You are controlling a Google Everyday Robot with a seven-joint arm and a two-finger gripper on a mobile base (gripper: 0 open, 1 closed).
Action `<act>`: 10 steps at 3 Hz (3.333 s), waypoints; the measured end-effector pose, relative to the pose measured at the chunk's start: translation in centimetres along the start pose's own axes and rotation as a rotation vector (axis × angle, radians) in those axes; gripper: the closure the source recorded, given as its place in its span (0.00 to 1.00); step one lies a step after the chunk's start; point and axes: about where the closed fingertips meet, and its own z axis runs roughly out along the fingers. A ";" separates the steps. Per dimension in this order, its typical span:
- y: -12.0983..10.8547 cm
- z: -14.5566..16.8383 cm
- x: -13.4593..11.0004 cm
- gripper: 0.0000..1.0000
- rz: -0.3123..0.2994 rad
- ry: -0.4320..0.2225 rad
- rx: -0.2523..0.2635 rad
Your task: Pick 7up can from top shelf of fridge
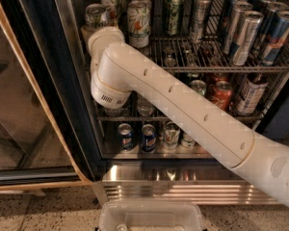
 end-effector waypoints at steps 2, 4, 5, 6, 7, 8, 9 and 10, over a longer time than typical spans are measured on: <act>0.5 -2.9 -1.8 1.00 0.004 -0.031 0.014; -0.8 -5.7 -2.7 1.00 0.049 -0.043 0.025; -1.6 -7.0 -3.0 1.00 0.060 -0.037 0.021; -1.9 -8.3 -3.4 1.00 0.064 -0.026 -0.004; -1.9 -9.6 -3.7 1.00 0.067 -0.013 -0.016; -1.6 -10.8 -3.9 1.00 0.064 0.003 -0.019; -1.2 -12.0 -4.2 1.00 0.061 0.014 -0.015; -0.8 -13.3 -4.6 1.00 0.054 0.020 -0.008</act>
Offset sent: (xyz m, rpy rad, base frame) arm -0.0474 -0.0050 0.0297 0.0214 -0.0487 -0.0252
